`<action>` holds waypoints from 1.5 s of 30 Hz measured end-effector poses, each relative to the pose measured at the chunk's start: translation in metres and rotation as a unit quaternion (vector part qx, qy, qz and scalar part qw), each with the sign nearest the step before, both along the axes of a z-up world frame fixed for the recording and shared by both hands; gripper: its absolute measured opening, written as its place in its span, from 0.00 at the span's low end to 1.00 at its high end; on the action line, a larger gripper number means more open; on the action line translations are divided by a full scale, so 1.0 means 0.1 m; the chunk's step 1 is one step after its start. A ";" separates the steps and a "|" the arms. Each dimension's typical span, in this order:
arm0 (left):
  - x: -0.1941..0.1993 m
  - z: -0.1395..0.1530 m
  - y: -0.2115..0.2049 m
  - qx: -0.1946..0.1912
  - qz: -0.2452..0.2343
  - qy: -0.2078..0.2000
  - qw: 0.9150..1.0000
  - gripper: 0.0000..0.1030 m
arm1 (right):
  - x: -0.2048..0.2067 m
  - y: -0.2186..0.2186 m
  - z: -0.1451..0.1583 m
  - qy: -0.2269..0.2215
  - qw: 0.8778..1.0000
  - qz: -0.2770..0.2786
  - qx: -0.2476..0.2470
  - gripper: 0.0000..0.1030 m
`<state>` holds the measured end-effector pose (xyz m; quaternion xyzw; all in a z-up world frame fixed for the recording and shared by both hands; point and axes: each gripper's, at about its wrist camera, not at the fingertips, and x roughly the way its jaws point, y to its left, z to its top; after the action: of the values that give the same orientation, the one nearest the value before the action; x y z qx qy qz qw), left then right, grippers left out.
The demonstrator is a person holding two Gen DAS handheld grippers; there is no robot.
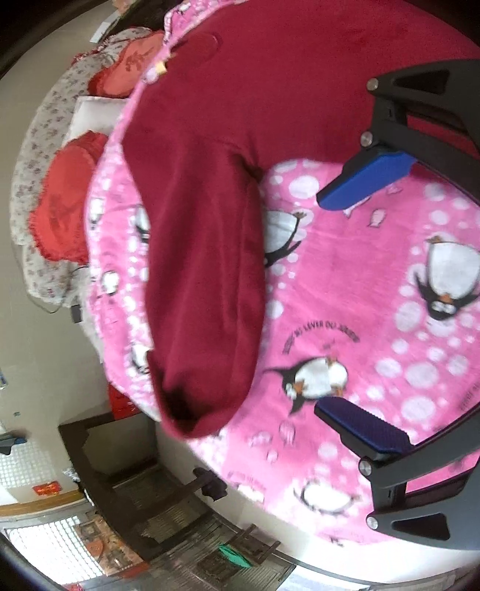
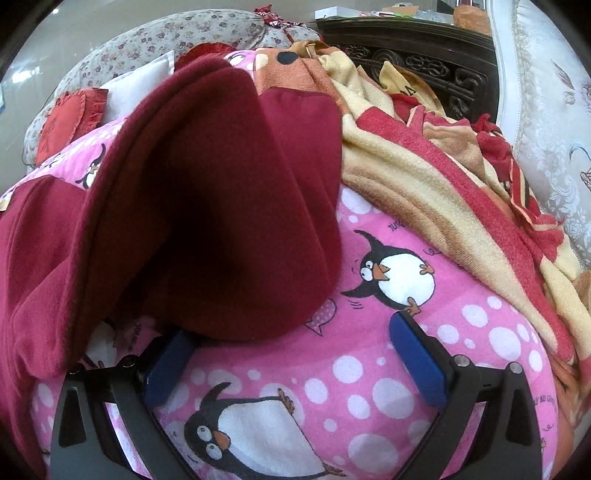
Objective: Fold small clothes
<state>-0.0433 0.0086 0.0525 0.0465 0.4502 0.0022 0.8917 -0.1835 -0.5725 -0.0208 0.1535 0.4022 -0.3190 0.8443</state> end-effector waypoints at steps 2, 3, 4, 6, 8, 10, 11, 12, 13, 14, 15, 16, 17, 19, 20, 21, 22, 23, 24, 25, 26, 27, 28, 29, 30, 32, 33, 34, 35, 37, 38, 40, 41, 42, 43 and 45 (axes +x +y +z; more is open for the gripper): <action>-0.10 0.15 0.03 -0.005 -0.002 -0.011 1.000 1.00 | -0.01 0.00 0.02 0.001 1.000 -0.004 -0.005 0.80; -0.15 0.23 0.02 -0.002 -0.003 -0.018 1.000 1.00 | 0.01 0.03 0.01 0.003 1.000 -0.005 -0.008 0.80; -0.20 0.31 0.00 0.000 -0.006 -0.024 1.000 1.00 | 0.02 0.02 0.01 0.004 1.000 -0.004 -0.006 0.80; -0.29 0.43 -0.03 -0.002 -0.015 -0.029 0.999 1.00 | 0.02 0.01 0.02 0.005 1.000 -0.004 -0.005 0.80; -0.39 0.58 -0.07 -0.006 -0.026 -0.032 0.999 1.00 | 0.03 0.00 0.02 0.007 1.000 -0.009 -0.002 0.80; -0.48 0.69 -0.12 -0.009 -0.035 -0.039 0.999 1.00 | 0.03 0.06 0.08 0.025 1.000 -0.011 0.006 0.79; -0.54 0.77 -0.14 -0.012 -0.041 -0.044 0.998 1.00 | 0.00 0.07 0.12 0.031 0.999 -0.008 0.020 0.76; -0.55 0.82 -0.18 -0.013 -0.044 -0.047 0.998 1.00 | -0.06 0.09 0.17 0.030 0.999 -0.002 0.034 0.70; -0.57 0.86 -0.21 -0.015 -0.048 -0.049 0.998 1.00 | -0.11 0.10 0.23 0.027 0.998 0.006 0.051 0.68; -0.60 0.91 -0.26 -0.019 -0.054 -0.049 0.997 1.00 | -0.16 0.14 0.29 0.030 0.998 0.013 0.062 0.68; -0.61 0.95 -0.31 -0.023 -0.060 -0.047 0.997 1.00 | -0.21 0.19 0.35 0.044 0.997 0.015 0.067 0.68; -0.61 0.97 -0.35 -0.025 -0.065 -0.046 0.996 1.00 | -0.26 0.23 0.39 0.053 0.996 0.016 0.071 0.68; -0.65 1.01 -0.41 -0.030 -0.074 -0.048 0.996 1.00 | -0.30 0.28 0.45 0.066 0.995 0.019 0.077 0.68; -0.69 1.04 -0.53 -0.035 -0.088 -0.052 0.994 1.00 | -0.37 0.40 0.56 0.080 0.991 0.041 0.101 0.66; -0.72 1.05 -0.59 -0.036 -0.096 -0.053 0.993 1.00 | -0.41 0.46 0.63 0.079 0.989 0.054 0.110 0.63; -0.72 1.06 -0.66 -0.038 -0.103 -0.052 0.993 1.00 | -0.45 0.54 0.71 0.074 0.989 0.064 0.112 0.63; -0.73 1.06 -0.71 -0.040 -0.109 -0.052 0.992 1.00 | -0.50 0.63 0.82 0.061 0.989 0.077 0.108 0.63; -0.74 1.06 -0.76 -0.044 -0.115 -0.050 0.991 1.00 | -0.53 0.71 0.90 0.050 0.990 0.084 0.102 0.63; -0.74 1.07 -0.83 -0.048 -0.121 -0.048 0.990 1.00 | -0.56 0.79 0.96 0.040 0.991 0.090 0.095 0.63; -0.75 1.08 -0.91 -0.053 -0.129 -0.048 0.989 1.00 | -0.56 0.89 1.04 0.034 0.990 0.099 0.089 0.63; -0.76 1.09 -0.96 -0.055 -0.135 -0.049 0.988 1.00 | -0.54 0.99 1.11 0.032 0.990 0.110 0.086 0.63; -0.76 1.10 -1.01 -0.055 -0.140 -0.050 0.987 1.00 | -0.52 1.12 1.17 0.031 0.989 0.122 0.082 0.63; -0.77 1.12 -1.06 -0.056 -0.146 -0.052 0.986 1.00 | -0.49 1.20 1.23 0.032 0.987 0.135 0.081 0.63; -0.78 1.12 -1.10 -0.056 -0.150 -0.053 0.986 1.00 | -0.46 1.27 1.29 0.032 0.986 0.146 0.078 0.63; -0.78 1.13 -1.15 -0.056 -0.156 -0.055 0.985 1.00 | -0.43 1.34 1.34 0.032 0.984 0.155 0.076 0.63; -0.78 1.12 -1.22 -0.056 -0.163 -0.054 0.984 1.00 | -0.41 1.50 1.47 0.028 0.982 0.173 0.077 0.63; -0.78 1.11 -1.25 -0.059 -0.165 -0.053 0.983 1.00 | -0.40 1.56 1.52 0.026 0.980 0.181 0.075 0.63; -0.77 1.10 -1.28 -0.061 -0.166 -0.052 0.983 1.00 | -0.40 1.63 1.57 0.026 0.979 0.187 0.071 0.63; -0.76 1.08 -1.31 -0.063 -0.167 -0.050 0.983 1.00 | -0.38 1.69 1.60 0.024 0.979 0.191 0.065 0.63; -0.75 1.04 -1.35 -0.066 -0.168 -0.045 0.983 1.00 | -0.34 1.78 1.64 0.021 0.978 0.200 0.060 0.63; -0.74 1.01 -1.36 -0.067 -0.169 -0.043 0.982 1.00 | -0.31 1.83 1.64 0.020 0.977 0.203 0.060 0.63; -0.73 0.99 -1.39 -0.064 -0.168 -0.046 0.983 1.00 | -0.24 1.91 1.62 0.010 0.976 0.210 0.065 0.63; -0.72 0.97 -1.39 -0.062 -0.168 -0.047 0.983 1.00 | -0.20 1.97 1.61 -0.001 0.974 0.217 0.066 0.63; -0.70 0.96 -1.39 -0.060 -0.168 -0.047 0.983 1.00 | -0.18 2.01 1.61 -0.011 0.972 0.225 0.067 0.63; -0.69 0.94 -1.39 -0.059 -0.167 -0.047 0.983 1.00 | -0.15 2.06 1.60 -0.022 0.969 0.235 0.067 0.63; -0.65 0.91 -1.38 -0.060 -0.164 -0.045 0.984 1.00 | -0.06 2.17 1.56 -0.028 0.966 0.249 0.064 0.62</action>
<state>-0.1087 -0.1295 0.1431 0.0661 0.3954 -0.1690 0.9004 -0.1894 -0.3554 0.1347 0.1111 0.4232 -0.0675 0.8967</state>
